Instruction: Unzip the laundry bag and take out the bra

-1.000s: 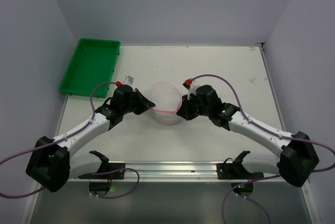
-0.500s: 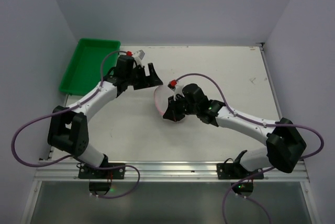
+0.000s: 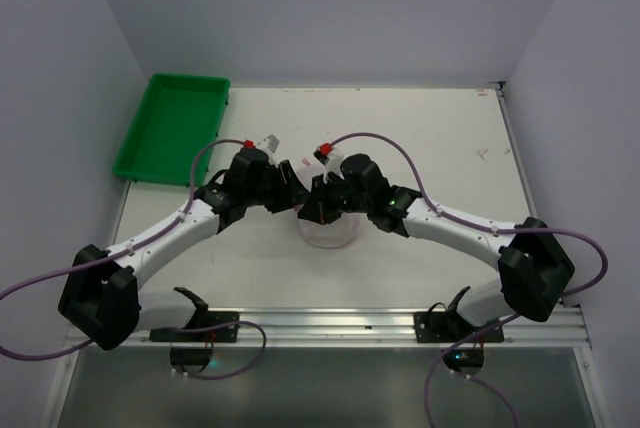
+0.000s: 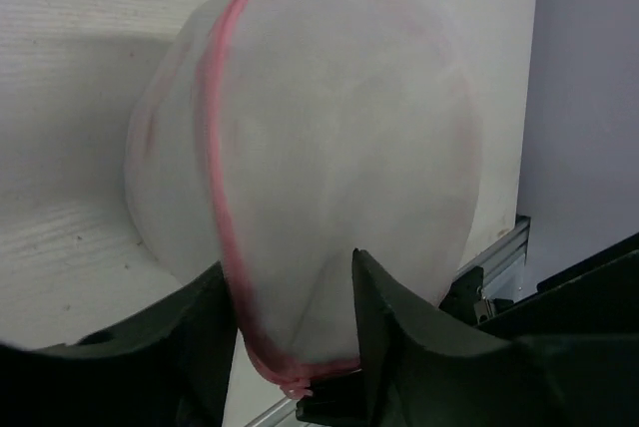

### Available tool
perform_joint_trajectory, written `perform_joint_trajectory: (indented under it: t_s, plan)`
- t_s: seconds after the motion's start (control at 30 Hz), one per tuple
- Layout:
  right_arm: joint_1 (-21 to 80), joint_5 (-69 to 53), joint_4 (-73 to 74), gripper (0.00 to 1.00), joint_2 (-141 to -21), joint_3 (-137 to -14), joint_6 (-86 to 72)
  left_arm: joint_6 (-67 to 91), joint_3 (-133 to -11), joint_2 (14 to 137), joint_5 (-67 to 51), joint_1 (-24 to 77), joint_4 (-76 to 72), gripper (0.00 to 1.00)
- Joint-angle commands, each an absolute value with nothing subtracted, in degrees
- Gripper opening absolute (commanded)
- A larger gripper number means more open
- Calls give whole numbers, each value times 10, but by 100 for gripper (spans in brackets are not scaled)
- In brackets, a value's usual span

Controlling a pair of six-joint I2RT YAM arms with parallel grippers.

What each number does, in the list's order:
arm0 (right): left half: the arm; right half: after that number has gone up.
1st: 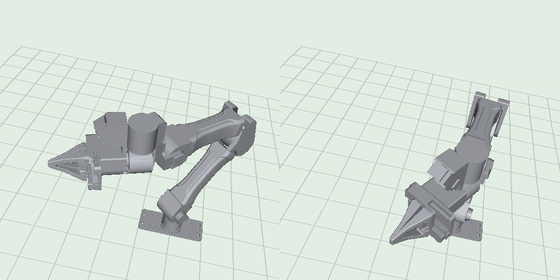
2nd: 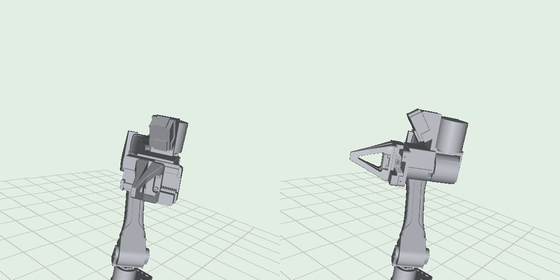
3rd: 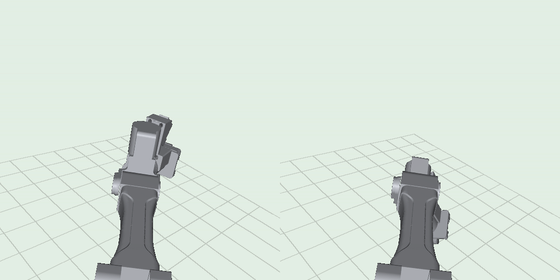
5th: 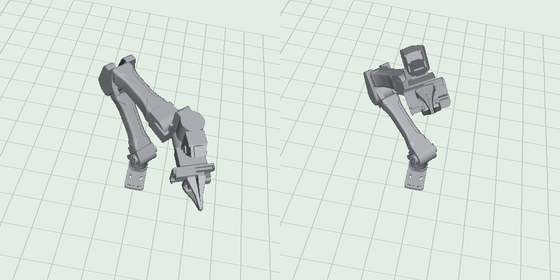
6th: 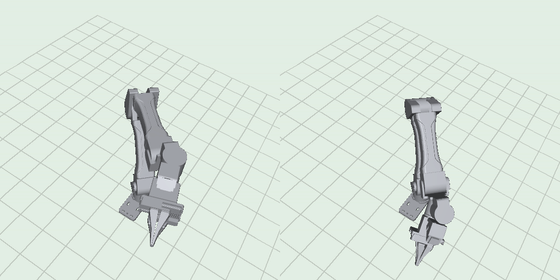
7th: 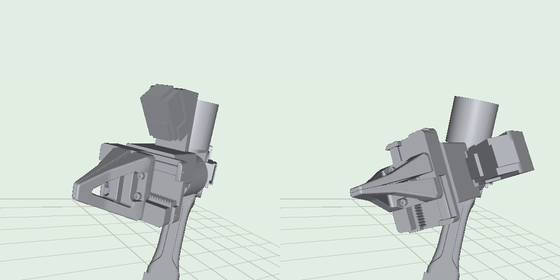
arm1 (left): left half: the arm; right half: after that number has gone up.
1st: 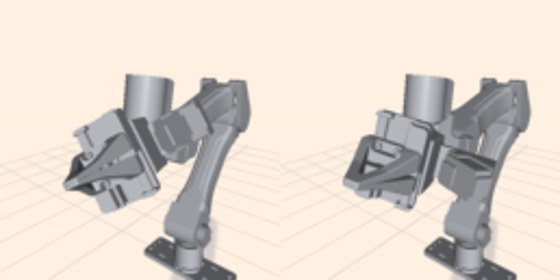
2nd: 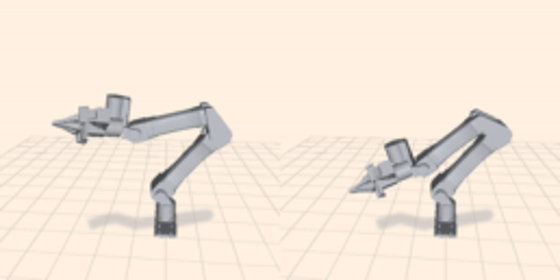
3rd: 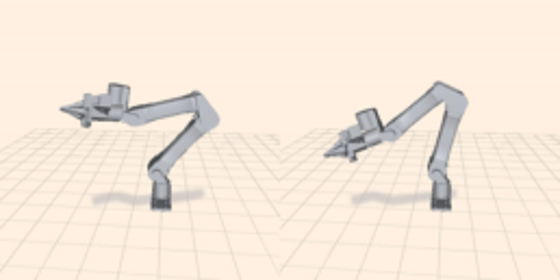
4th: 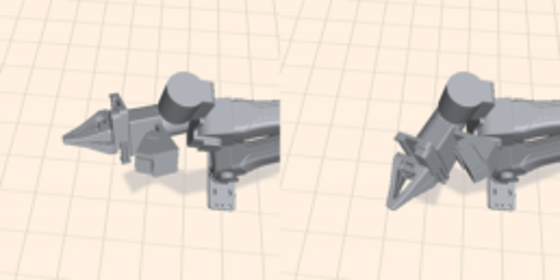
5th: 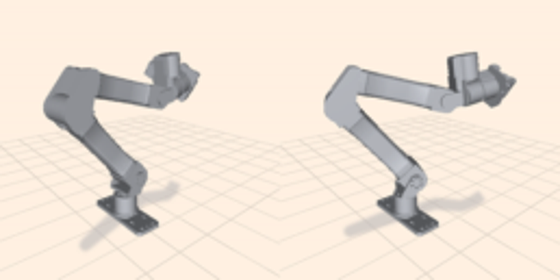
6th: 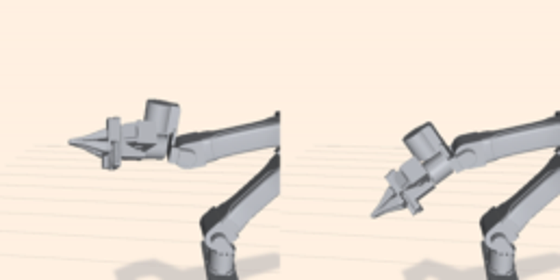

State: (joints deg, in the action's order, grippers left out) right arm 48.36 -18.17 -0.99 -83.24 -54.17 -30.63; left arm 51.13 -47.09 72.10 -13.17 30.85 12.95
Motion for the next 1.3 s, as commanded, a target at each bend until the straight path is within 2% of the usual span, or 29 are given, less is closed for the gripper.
perform_joint_trajectory:
  t_s: [0.0, 0.03, 0.07, 0.13, 0.3, 0.43, 0.63, 0.7, 0.73, 0.8, 0.83, 0.9, 0.93, 0.97, 1.13, 1.2, 1.27]
  plan:
    - [486, -177, -34, 0, -826, -541, -309, 555, -479, 733, -115, 326, 89, 48]
    - [486, -171, -30, 0, -821, -536, -305, 554, -476, 733, -106, 327, 88, 29]
    - [486, -169, -23, 0, -809, -532, -302, 550, -476, 733, -102, 326, 88, 18]
    - [484, -136, -2, 0, -790, -510, -288, 543, -484, 734, -81, 326, 101, 2]
    - [441, -95, 62, 0, -699, -437, -258, 489, -513, 745, -80, 309, 130, 0]
    - [411, -77, 96, 0, -636, -382, -225, 440, -523, 757, -132, 259, 121, 0]
    - [411, -112, 78, 0, -647, -392, -234, 278, -653, 863, -205, 232, 169, 1]
    - [415, -147, 11, 0, -661, -393, -264, 260, -712, 910, -219, 229, 184, 6]
    - [418, -154, -7, 0, -681, -399, -291, 254, -728, 921, -222, 227, 188, 21]
    - [434, -157, -46, 0, -707, -428, -308, 257, -767, 944, -213, 219, 199, 38]
    - [440, -158, -54, 0, -718, -440, -318, 272, -769, 945, -199, 216, 197, 51]
    - [453, -152, -76, 0, -750, -467, -332, 300, -744, 927, -189, 201, 180, 72]
    - [455, -151, -82, 0, -759, -476, -346, 324, -732, 917, -178, 198, 179, 92]
    - [456, -148, -84, 0, -773, -482, -353, 335, -722, 891, -164, 197, 184, 99]
    - [467, -132, -99, 0, -794, -507, -375, 428, -574, 778, -100, 198, 187, 99]
    - [470, -135, -98, 0, -802, -513, -374, 450, -538, 737, -110, 204, 176, 95]
    - [474, -138, -100, 0, -808, -513, -372, 471, -503, 719, -134, 216, 161, 86]
